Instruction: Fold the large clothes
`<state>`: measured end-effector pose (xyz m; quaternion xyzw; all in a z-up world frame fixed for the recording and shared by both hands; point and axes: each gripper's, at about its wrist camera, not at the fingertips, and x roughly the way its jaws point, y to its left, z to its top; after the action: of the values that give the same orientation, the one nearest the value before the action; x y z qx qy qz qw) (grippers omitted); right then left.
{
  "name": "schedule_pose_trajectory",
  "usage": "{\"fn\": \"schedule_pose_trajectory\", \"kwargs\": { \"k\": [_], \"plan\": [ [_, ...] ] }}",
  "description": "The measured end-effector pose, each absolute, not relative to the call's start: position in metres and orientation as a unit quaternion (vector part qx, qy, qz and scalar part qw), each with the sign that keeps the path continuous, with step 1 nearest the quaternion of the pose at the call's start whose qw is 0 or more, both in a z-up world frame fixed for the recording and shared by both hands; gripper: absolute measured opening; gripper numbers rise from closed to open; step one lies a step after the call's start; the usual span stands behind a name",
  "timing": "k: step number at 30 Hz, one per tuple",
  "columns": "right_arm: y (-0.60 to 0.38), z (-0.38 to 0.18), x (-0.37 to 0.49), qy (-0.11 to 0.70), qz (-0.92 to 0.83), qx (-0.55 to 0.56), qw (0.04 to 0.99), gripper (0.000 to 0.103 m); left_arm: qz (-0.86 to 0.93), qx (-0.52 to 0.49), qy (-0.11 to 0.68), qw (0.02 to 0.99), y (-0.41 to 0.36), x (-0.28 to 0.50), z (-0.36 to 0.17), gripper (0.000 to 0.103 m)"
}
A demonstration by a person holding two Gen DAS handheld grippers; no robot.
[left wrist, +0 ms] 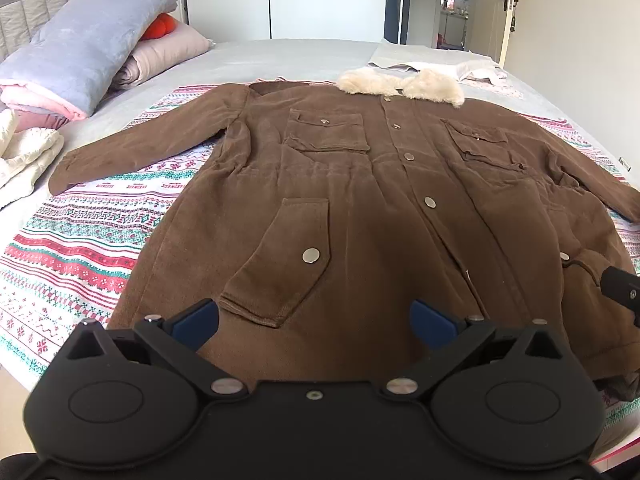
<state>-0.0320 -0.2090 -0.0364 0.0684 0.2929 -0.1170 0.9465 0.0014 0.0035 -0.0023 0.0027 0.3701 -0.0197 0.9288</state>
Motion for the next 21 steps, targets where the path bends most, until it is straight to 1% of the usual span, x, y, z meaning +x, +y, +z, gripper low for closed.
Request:
{"fn": "schedule_pose_trajectory", "kwargs": {
  "k": [21],
  "plan": [
    [-0.2104, -0.0368, -0.0311, 0.294, -0.118, 0.068, 0.946, 0.103, -0.021, 0.002, 0.371, 0.928, 0.0046, 0.0002, -0.0024, 0.103]
  ]
}}
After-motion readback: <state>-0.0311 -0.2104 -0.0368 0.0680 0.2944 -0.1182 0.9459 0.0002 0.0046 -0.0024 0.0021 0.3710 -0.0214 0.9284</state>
